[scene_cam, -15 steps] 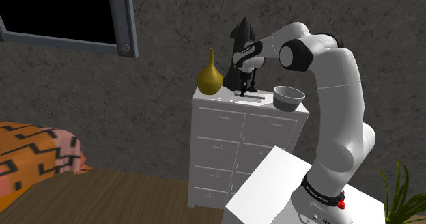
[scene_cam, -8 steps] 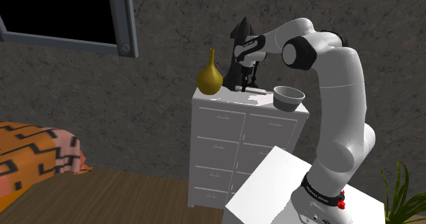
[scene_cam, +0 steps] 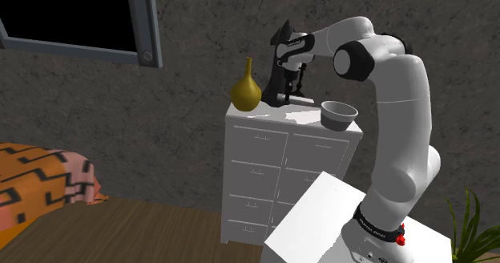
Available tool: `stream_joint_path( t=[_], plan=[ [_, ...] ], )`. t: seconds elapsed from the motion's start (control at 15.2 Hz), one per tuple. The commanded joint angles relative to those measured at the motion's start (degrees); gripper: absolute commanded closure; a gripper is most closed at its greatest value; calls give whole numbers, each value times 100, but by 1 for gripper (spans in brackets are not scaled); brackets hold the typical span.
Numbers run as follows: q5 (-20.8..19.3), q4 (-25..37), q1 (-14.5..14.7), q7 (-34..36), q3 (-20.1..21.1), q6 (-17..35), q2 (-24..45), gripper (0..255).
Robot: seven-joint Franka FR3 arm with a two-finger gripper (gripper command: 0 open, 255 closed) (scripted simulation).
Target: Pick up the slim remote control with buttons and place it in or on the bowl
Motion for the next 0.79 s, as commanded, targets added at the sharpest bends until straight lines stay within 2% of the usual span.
stream_joint_path(
  t=[0.0,0.73],
  plan=[
    [-22,97,4,19,-11,-132,-47,255],
    [-71,850,-51,67,-46,-942,-116,255]
  ],
)
